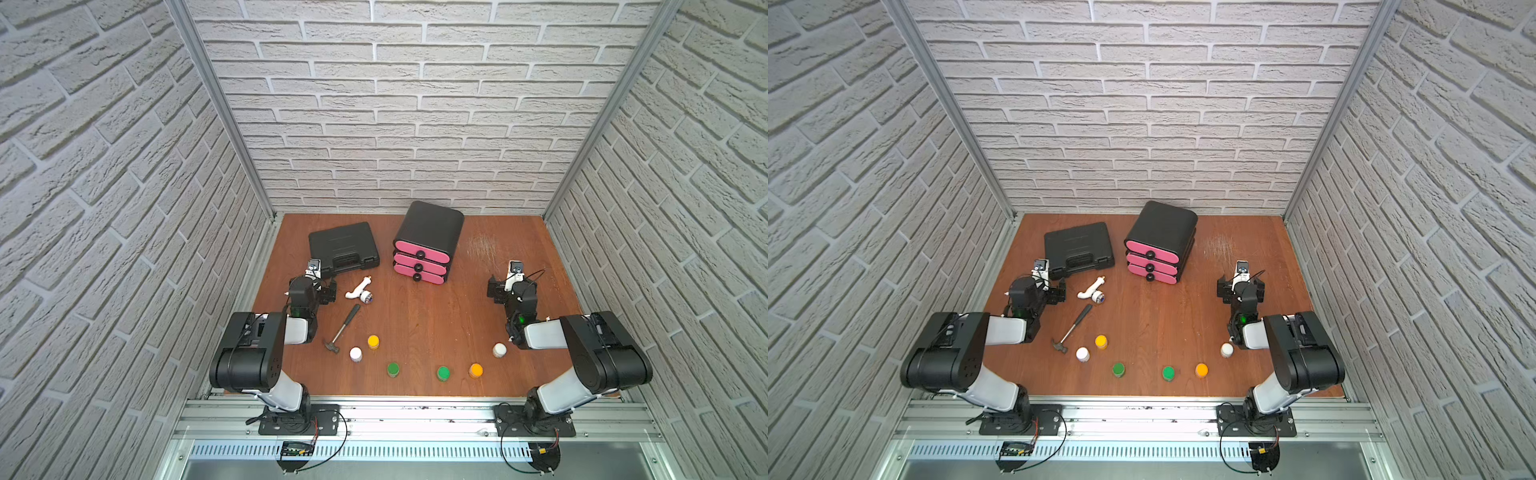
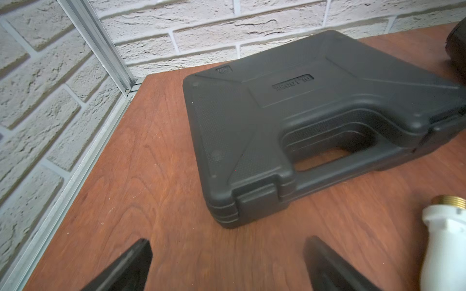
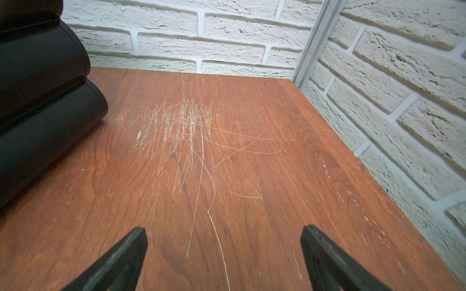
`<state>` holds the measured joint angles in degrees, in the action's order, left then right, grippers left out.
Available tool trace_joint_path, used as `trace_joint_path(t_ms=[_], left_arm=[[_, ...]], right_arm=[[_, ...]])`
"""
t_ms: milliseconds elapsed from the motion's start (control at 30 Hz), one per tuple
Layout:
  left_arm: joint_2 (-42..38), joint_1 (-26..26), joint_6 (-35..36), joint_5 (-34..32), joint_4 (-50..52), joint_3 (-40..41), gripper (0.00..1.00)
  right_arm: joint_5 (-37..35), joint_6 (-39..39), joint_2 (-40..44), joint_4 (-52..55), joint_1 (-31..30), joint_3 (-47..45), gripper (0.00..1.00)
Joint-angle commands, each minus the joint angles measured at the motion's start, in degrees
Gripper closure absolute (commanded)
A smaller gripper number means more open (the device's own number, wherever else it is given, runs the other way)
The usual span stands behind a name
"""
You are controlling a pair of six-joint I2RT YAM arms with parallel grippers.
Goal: Put the paint cans in the drawer according to color
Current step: Open the drawer in the storage box.
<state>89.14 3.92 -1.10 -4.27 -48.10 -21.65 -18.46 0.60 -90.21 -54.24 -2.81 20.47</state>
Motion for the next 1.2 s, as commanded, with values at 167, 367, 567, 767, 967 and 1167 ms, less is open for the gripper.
trace_joint_path(t_ms=[167,367,567,767,967,1167], left_arm=[[-0.2,0.42,-0.03,1.15,-2.08,-0.67,0.02],[-0.29,0.38,0.03,1.21,-2.0,-0.72,0.02],[-3.1,0.15,0.32,0.79,-1.92,0.27,0.02],[-17.11,-0.54,-0.93,-2.59,9.83,-0.58,0.02],[-26.17,1.33,-18.89,-8.88,38.75,-14.54,0.02],[-26.29,1.49,-25.35,4.34,50.62,-22.35,0.01]], right_arm=[[-0.89,0.22,1.18,-2.65,0.16,-0.43,0.01],[-0.88,0.24,1.09,-2.63,0.13,-0.44,0.01],[-0.73,-0.06,2.36,-3.35,0.0,-1.03,0.01],[1.92,0.47,20.88,9.52,-0.38,-2.45,0.01],[-6.3,26.37,33.88,62.95,0.08,16.59,0.01],[5.93,33.15,28.81,81.78,0.15,27.12,0.0]])
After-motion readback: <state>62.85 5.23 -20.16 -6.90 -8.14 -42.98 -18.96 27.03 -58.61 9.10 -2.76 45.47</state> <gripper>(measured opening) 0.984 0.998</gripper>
